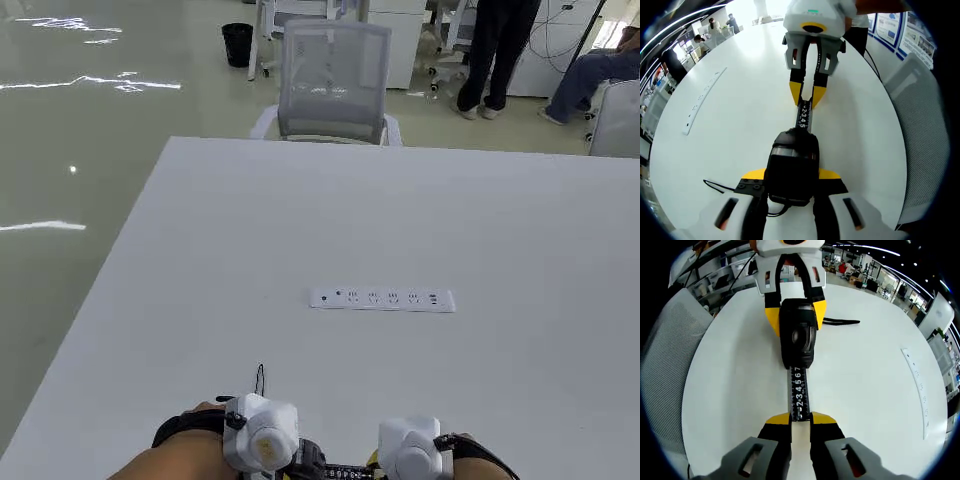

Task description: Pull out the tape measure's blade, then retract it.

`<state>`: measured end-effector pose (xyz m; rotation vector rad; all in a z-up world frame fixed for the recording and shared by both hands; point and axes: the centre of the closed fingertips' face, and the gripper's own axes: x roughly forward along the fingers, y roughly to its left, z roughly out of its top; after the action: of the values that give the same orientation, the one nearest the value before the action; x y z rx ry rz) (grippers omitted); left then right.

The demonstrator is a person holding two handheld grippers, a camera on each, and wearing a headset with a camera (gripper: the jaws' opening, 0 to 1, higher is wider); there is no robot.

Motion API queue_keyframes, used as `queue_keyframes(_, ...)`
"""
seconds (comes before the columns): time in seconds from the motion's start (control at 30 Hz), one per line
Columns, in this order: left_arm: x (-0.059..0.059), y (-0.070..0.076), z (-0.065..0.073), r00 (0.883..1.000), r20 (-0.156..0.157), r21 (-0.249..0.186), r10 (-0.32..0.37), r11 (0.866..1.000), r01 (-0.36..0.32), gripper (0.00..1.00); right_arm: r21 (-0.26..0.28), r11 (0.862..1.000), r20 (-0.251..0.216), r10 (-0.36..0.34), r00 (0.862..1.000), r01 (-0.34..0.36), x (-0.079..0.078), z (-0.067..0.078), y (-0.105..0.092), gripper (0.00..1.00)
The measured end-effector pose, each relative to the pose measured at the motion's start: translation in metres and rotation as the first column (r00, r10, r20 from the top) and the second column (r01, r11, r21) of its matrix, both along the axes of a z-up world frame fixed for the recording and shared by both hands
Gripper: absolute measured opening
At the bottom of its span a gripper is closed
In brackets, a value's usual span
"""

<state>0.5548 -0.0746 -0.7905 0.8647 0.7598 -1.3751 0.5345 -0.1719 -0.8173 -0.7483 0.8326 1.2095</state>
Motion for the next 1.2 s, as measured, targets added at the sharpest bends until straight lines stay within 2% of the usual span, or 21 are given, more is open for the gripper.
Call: queue_keyframes(1.2, 0.0, 0.001, 0.002, 1.0, 0.001, -0.005, 0.002, 1.0, -0.002, 0.3, -0.011, 1.0, -0.008, -0.02, 1.0, 0.02, -0.003, 0.002, -0.026, 0.11)
